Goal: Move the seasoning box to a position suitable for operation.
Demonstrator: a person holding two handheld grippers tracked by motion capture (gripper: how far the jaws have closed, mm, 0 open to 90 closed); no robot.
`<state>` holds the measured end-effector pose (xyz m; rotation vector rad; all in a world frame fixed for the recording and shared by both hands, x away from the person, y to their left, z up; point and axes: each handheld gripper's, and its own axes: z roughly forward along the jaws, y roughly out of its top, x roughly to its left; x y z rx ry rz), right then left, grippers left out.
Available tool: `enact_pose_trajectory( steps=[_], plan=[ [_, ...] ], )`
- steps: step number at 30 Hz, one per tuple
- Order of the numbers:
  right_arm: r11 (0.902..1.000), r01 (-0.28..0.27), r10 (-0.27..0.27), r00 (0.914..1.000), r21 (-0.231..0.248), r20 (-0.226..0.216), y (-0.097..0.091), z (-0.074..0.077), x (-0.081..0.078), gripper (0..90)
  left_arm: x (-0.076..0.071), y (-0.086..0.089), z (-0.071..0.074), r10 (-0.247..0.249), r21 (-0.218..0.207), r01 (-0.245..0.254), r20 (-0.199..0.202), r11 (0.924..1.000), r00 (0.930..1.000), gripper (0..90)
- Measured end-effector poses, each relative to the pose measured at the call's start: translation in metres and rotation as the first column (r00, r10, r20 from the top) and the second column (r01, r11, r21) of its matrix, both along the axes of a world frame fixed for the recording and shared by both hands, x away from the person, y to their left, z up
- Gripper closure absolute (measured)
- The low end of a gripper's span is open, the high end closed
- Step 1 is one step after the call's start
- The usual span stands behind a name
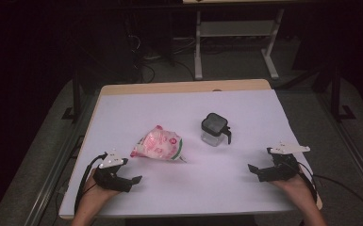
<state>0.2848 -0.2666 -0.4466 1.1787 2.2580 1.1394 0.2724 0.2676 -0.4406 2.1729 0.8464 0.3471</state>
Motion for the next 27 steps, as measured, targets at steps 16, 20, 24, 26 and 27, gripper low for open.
enact_pose_trajectory(
  steps=[16,20,24,26,27],
  plan=[
    [0.9978,-0.061,0.06,0.9969,-0.027,-0.05,0.014,0.01,0.01,0.0,-0.005,-0.001,0.001,-0.009,0.004,0.009,0.008,1.0,0.9999,12.6],
    [0.9973,-0.066,0.064,0.9947,-0.031,-0.08,0.017,0.016,0.018,0.0,-0.007,-0.002,0.001,-0.006,-0.014,0.006,0.014,0.9999,0.9999,12.6],
    [0.9963,-0.071,0.066,0.9943,-0.048,-0.084,0.019,0.022,0.022,0.0,-0.008,-0.002,0.002,-0.013,-0.008,0.013,0.016,0.9999,0.9998,12.7],
    [0.9948,-0.08,0.075,0.9942,-0.063,-0.078,0.021,0.03,0.026,0.0,-0.008,-0.002,0.003,-0.011,-0.019,0.011,0.019,0.9998,0.9998,12.6],
    [0.9939,-0.085,0.078,0.9929,-0.071,-0.09,0.022,0.033,0.027,0.0,-0.008,-0.002,0.003,-0.013,-0.022,0.013,0.02,0.9997,0.9997,12.6]
  ],
)
